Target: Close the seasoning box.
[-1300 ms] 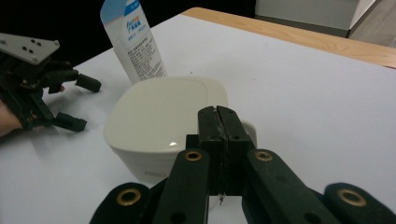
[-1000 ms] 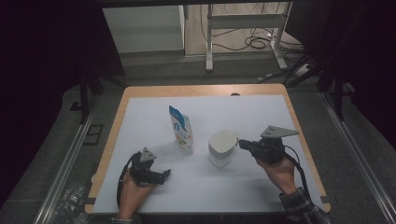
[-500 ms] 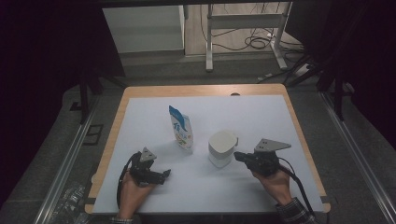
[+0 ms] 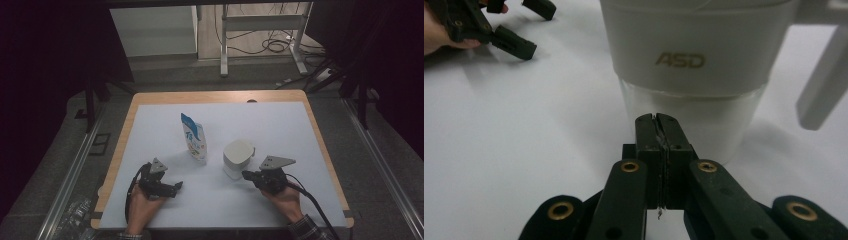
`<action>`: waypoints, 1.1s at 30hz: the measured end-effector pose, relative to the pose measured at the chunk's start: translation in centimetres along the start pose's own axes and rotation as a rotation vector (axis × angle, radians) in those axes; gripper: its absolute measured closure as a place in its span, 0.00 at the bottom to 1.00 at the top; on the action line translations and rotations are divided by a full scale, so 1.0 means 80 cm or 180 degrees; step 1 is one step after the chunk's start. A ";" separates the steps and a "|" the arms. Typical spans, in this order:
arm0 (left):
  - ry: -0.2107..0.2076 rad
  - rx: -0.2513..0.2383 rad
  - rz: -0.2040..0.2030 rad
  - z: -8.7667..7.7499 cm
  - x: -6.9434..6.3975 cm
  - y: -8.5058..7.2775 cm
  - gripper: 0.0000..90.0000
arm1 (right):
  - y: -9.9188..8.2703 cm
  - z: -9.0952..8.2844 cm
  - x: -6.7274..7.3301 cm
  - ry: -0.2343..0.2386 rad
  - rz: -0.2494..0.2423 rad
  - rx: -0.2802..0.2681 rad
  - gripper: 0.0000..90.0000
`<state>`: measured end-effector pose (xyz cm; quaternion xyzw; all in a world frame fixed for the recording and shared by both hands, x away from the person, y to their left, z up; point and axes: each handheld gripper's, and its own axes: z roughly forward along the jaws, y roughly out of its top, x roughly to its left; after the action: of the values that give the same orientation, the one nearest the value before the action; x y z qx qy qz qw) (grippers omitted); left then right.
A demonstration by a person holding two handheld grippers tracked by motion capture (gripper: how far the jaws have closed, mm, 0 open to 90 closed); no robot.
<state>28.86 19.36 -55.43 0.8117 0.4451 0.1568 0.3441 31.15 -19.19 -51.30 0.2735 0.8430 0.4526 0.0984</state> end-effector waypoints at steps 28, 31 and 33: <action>0.0001 -0.0001 -0.0001 0.000 0.000 0.000 0.02 | 0.005 0.037 0.007 0.0024 0.0005 0.0112 0.99; 0.0001 -0.0001 -0.0001 0.000 0.000 0.000 0.02 | 0.009 0.043 0.008 0.0012 -0.0009 0.0116 0.99; 0.0000 0.0000 0.0000 0.000 0.000 0.000 0.02 | 0.011 0.046 0.009 0.0017 -0.0011 0.0108 0.99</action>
<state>28.86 19.36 -55.43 0.8117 0.4451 0.1569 0.3441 32.38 -15.83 -52.64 0.2724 0.8513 0.4388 0.0923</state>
